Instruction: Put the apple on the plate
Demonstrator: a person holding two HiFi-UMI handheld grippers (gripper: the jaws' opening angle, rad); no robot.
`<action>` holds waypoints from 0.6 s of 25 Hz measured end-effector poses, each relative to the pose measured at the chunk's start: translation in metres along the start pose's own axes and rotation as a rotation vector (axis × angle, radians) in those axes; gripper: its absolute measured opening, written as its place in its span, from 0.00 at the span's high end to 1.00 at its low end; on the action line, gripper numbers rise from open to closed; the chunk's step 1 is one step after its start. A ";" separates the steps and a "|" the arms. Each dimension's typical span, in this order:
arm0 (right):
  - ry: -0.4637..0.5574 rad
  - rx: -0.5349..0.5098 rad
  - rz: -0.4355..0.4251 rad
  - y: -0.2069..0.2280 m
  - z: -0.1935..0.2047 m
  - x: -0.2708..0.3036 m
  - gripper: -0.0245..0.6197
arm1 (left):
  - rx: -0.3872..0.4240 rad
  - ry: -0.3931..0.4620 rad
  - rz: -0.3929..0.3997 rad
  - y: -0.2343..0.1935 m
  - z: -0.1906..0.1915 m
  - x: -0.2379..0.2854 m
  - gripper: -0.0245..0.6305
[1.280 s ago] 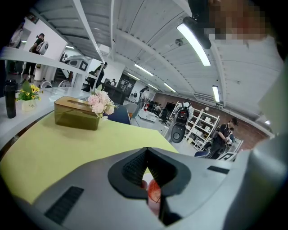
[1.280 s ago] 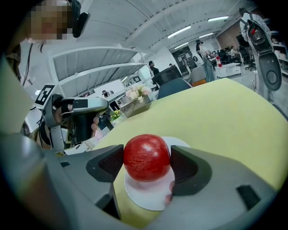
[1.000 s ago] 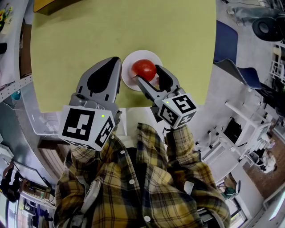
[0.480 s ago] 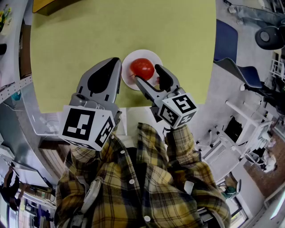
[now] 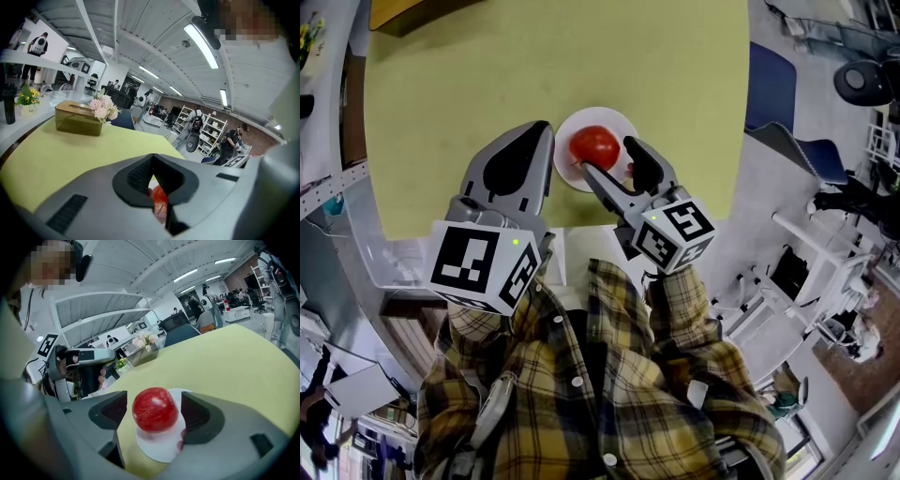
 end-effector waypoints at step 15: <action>0.097 -0.007 -0.041 -0.034 -0.057 -0.020 0.44 | 0.045 0.077 0.017 0.014 -0.044 -0.019 0.95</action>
Point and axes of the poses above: the fingertips, and each gripper's own axes: x forward along the fingers, y to its right, z out of its underside, the point moved 1 cm from there along -x, backward along the fingers, and after that the axes turned 13 degrees about -z, right-handed, at the moved point
